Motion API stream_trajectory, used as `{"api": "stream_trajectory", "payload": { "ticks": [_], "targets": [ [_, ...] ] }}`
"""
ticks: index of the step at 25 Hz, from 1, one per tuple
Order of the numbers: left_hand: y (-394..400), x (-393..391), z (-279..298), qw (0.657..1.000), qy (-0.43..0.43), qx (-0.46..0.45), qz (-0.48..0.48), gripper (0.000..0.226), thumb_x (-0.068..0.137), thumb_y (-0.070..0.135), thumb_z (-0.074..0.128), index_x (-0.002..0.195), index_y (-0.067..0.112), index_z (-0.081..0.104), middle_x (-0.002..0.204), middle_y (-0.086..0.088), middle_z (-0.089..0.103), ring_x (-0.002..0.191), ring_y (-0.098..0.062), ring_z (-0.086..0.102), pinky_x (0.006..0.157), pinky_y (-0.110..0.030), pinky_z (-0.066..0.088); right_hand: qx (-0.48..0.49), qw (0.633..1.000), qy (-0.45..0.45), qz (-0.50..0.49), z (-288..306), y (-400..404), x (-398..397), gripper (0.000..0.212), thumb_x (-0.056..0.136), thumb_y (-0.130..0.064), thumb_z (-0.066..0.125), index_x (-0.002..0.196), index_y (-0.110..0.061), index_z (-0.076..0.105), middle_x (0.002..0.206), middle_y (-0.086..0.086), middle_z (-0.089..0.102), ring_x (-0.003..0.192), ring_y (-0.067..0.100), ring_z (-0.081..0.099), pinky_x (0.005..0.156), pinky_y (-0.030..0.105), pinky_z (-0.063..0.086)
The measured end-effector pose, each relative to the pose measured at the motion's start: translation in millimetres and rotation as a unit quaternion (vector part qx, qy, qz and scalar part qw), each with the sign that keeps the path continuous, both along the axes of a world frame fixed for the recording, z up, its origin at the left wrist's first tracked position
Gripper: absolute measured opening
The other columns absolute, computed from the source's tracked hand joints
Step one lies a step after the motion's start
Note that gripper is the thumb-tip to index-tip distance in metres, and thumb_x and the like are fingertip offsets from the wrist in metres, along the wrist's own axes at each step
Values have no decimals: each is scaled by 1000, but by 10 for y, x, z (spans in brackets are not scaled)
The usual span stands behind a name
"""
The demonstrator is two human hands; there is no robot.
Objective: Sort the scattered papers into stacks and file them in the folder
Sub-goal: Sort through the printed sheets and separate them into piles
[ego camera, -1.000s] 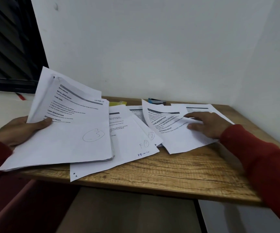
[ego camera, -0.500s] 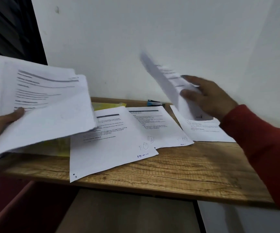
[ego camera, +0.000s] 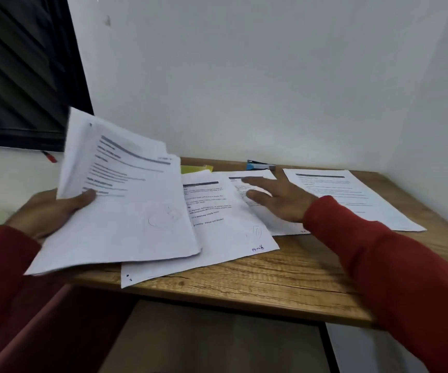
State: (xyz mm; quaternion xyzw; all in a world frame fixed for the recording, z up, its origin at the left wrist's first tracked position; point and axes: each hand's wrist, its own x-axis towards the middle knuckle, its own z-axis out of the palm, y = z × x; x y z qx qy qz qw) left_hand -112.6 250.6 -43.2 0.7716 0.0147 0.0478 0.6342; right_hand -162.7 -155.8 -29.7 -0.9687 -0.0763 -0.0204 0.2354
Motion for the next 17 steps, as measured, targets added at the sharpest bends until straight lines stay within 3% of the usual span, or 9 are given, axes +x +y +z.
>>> {"api": "stream_trajectory", "payload": {
  "ticks": [2, 4, 7, 10, 13, 15, 17],
  "targets": [
    [-201, -86, 47, 999, 0, 47, 2, 18, 89, 25, 70, 97, 10, 64, 75, 1, 63, 64, -20, 59, 54, -27, 43, -41, 998, 38, -31, -9, -328, 24, 57, 98, -54, 47, 150, -46, 28, 166, -8, 3, 151, 18, 17, 122, 35, 15],
    [-193, -37, 30, 998, 2, 57, 7, 15, 88, 24, 70, 91, 10, 66, 70, 2, 69, 58, -19, 62, 49, -26, 45, -103, 988, 107, -49, -108, -558, 32, 66, 93, -64, 48, 151, -50, 20, 165, -16, 7, 151, 16, 16, 123, 37, 11],
    [-148, -1, 23, 999, 4, 53, 10, 12, 88, 23, 71, 90, 12, 67, 58, 7, 70, 68, -21, 62, 58, -28, 44, -101, 987, 112, -53, -173, -630, 42, 70, 88, -70, 47, 150, -53, 20, 163, -17, 16, 151, 16, 14, 123, 38, 9],
    [-173, -6, 12, 998, 0, 55, 16, 13, 90, 22, 70, 80, 18, 63, 43, 17, 61, 67, -20, 59, 47, -25, 47, -88, 989, 91, -79, -165, -596, 36, 68, 88, -67, 52, 149, -52, 26, 161, -5, 28, 146, 22, 28, 120, 36, 19],
    [-176, -8, -4, 999, -12, 47, 21, 14, 89, 20, 70, 78, 18, 61, 40, 17, 59, 58, -19, 60, 33, -13, 41, -80, 992, 41, -86, -142, -578, -25, 59, 93, -52, 59, 147, -43, 38, 155, -2, 40, 141, 22, 38, 114, 31, 25],
    [-173, -20, -4, 999, -3, 44, 16, 12, 89, 20, 70, 80, 17, 63, 47, 12, 65, 59, -19, 61, 35, -15, 44, -50, 994, -24, -95, -57, -631, -72, 48, 94, -38, 63, 140, -34, 51, 146, 1, 52, 134, 19, 47, 109, 28, 31],
    [-150, -12, 6, 999, 9, 33, 11, 11, 88, 23, 72, 89, 12, 67, 71, 1, 72, 68, -23, 61, 49, -25, 49, -9, 985, -104, -137, 97, -711, -127, 37, 96, -30, 62, 132, -27, 60, 140, 3, 58, 127, 20, 54, 103, 25, 35]
  ]
}}
